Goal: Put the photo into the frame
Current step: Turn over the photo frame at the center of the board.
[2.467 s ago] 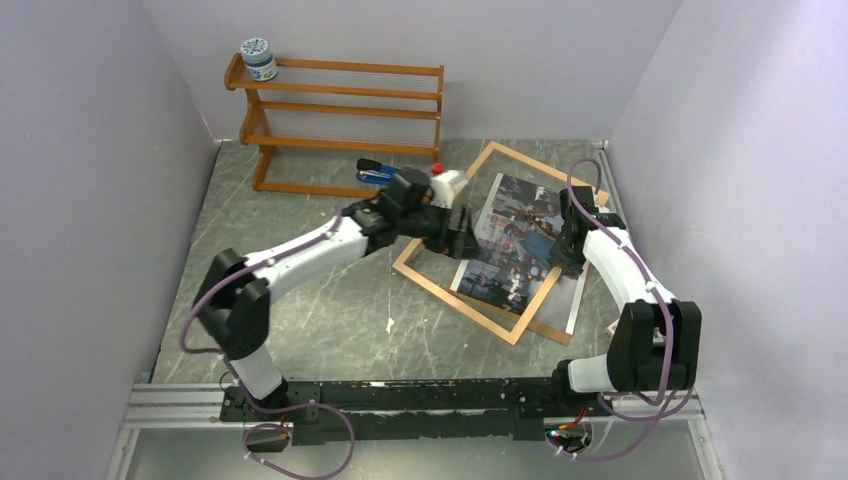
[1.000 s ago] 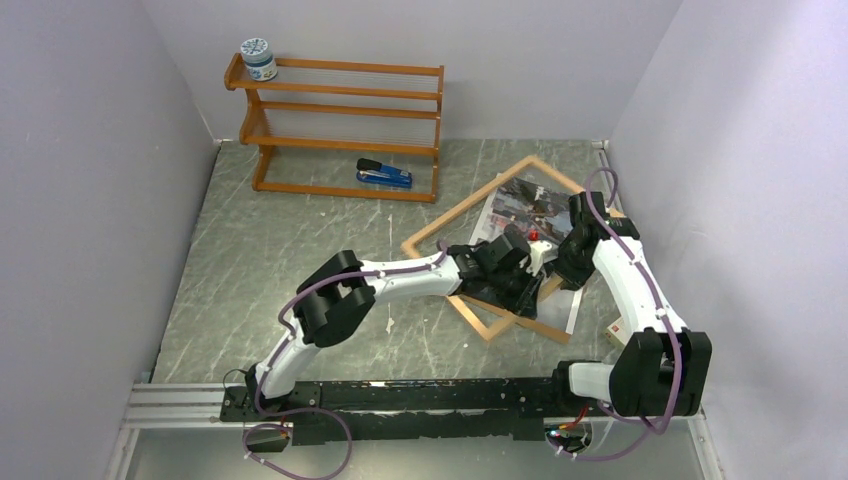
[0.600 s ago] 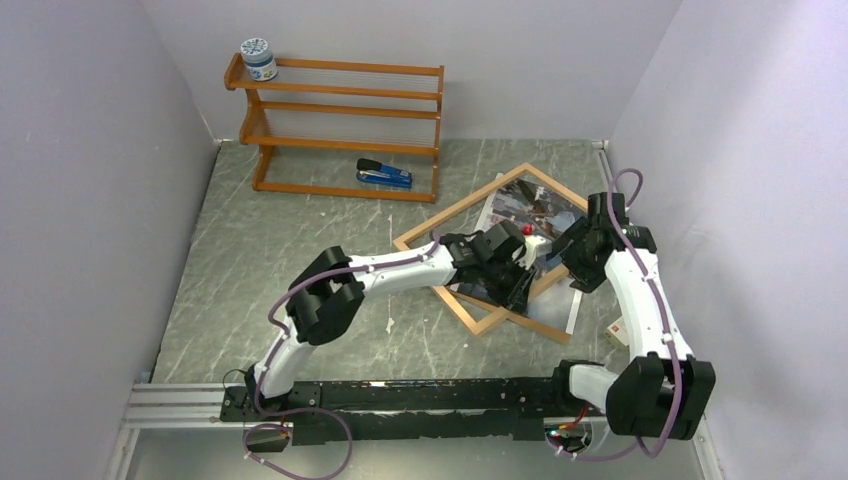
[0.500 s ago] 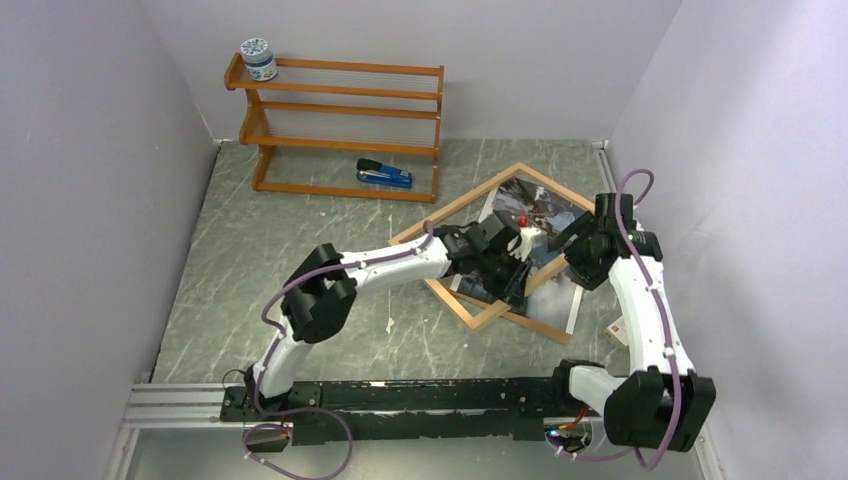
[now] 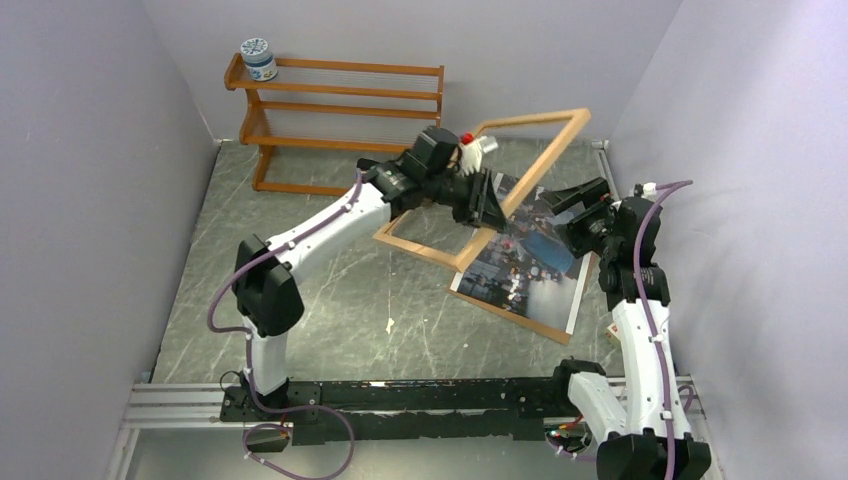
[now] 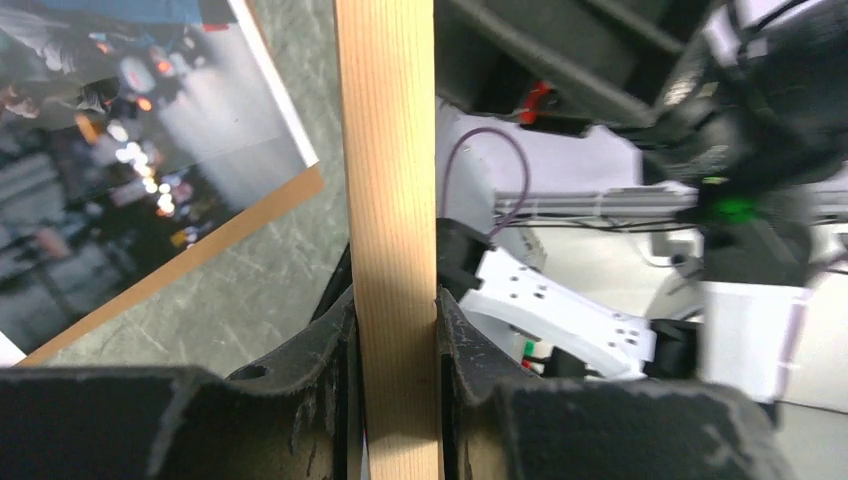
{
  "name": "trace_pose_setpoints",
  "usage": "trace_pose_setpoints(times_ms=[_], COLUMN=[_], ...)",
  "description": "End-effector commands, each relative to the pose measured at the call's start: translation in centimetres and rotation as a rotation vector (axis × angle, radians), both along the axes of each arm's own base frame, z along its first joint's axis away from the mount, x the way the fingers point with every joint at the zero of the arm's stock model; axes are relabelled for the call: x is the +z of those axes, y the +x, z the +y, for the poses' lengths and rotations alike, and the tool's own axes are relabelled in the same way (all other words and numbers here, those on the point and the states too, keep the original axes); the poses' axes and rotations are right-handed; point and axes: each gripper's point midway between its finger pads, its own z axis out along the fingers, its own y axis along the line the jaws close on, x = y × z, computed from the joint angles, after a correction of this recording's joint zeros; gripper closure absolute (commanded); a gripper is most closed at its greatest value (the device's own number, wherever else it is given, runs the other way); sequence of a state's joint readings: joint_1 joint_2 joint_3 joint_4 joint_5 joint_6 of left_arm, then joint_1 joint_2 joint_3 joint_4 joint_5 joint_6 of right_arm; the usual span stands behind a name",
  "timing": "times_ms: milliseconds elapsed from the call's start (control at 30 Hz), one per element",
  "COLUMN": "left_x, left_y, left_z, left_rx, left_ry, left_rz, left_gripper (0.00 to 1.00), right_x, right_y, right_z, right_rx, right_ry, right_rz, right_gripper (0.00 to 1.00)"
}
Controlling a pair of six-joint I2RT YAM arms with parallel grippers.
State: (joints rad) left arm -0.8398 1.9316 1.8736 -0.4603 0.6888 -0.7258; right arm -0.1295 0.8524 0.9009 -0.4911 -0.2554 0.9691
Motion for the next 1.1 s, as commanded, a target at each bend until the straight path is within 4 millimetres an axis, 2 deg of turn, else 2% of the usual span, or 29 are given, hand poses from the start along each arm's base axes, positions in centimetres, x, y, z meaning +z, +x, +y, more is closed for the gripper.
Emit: trace_pose_setpoints(times_ms=[0, 133, 267, 433, 600, 767, 933, 1033, 1067], left_x=[11.4, 14.0, 15.9, 16.1, 16.3, 16.5, 16.2, 15.2, 15.0], left_y=[-1.4, -2.1, -2.7, -2.9, -3.2, -3.7, -3.7, -3.4, -3.3], left_z=[2.1, 3.4, 3.9, 4.0, 4.2, 4.7, 5.3, 6.0, 6.3], left_rx=[-0.069, -0.102, -0.140, -0.138, -0.139, -0.133, -0.093, -0.026, -0.001], left_ry=[-0.277, -0.364, -0.436, -0.438, -0.454, -0.458, -0.433, -0.365, -0.343], left_rz=[-0.046, 0.035, 0.073, 0.076, 0.093, 0.083, 0.047, 0.016, -0.012], left_gripper=[0.97, 0.97, 0.98, 0.98, 0.97, 0.97, 0.96, 0.82, 0.74], right_x=[7.3, 11.0, 13.0, 15.6, 15.7, 15.5, 15.9, 15.6, 15.2], right_y=[1.3, 1.0, 0.8, 0.3, 1.1, 2.3, 2.9, 3.0, 3.0], right_z=[3.6, 5.1, 6.6, 8.3, 8.7, 10.5, 11.9, 11.8, 11.7], right_rx=[0.199, 0.293, 0.370, 0.425, 0.412, 0.456, 0.473, 0.433, 0.415], right_ry=[0.124, 0.203, 0.249, 0.252, 0.277, 0.306, 0.290, 0.282, 0.287], right_rz=[-0.341, -0.507, -0.580, -0.651, -0.626, -0.577, -0.563, -0.524, -0.501], right_gripper=[0.01, 0.01, 0.01, 0.01, 0.03, 0.24, 0.53, 0.67, 0.70])
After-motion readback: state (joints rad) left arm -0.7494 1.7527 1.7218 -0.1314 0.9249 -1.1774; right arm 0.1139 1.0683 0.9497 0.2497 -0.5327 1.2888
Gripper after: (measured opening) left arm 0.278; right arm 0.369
